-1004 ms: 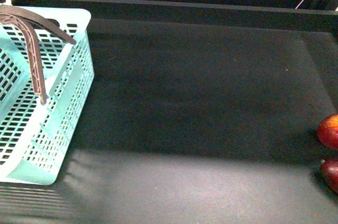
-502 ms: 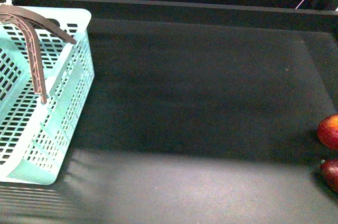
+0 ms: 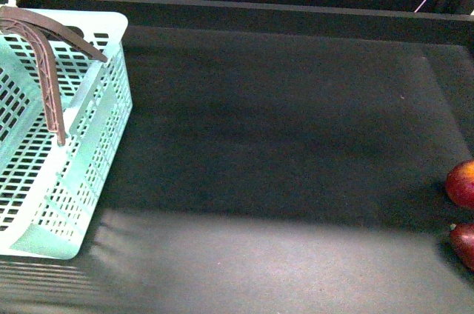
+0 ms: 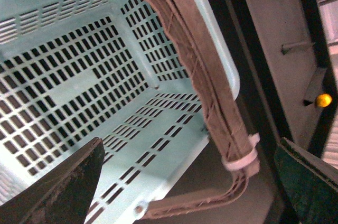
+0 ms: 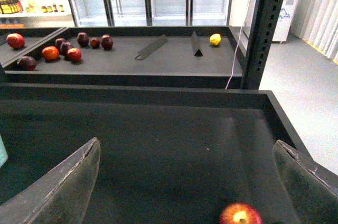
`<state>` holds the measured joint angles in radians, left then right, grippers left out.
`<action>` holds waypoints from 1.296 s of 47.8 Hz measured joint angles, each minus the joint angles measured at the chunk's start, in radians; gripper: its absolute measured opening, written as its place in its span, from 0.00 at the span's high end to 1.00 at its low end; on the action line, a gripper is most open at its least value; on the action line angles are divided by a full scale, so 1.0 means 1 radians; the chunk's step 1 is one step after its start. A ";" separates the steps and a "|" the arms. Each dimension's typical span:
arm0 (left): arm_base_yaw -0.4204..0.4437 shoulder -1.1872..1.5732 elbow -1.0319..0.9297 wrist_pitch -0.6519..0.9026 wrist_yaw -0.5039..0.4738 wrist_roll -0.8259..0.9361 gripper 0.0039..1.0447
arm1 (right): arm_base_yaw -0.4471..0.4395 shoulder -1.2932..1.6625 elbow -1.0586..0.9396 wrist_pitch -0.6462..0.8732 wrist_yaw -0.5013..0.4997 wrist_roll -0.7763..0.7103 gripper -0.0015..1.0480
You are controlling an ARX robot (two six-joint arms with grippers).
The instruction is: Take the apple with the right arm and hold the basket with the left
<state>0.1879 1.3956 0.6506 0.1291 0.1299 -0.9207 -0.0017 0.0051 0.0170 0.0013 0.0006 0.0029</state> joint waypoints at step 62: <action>-0.026 0.473 0.343 0.031 -0.040 -0.288 0.63 | 0.000 0.000 0.000 0.000 0.000 0.000 0.08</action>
<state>0.1623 1.8687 0.9932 0.1596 0.0898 -1.2087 -0.0017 0.0051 0.0170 0.0013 0.0006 0.0029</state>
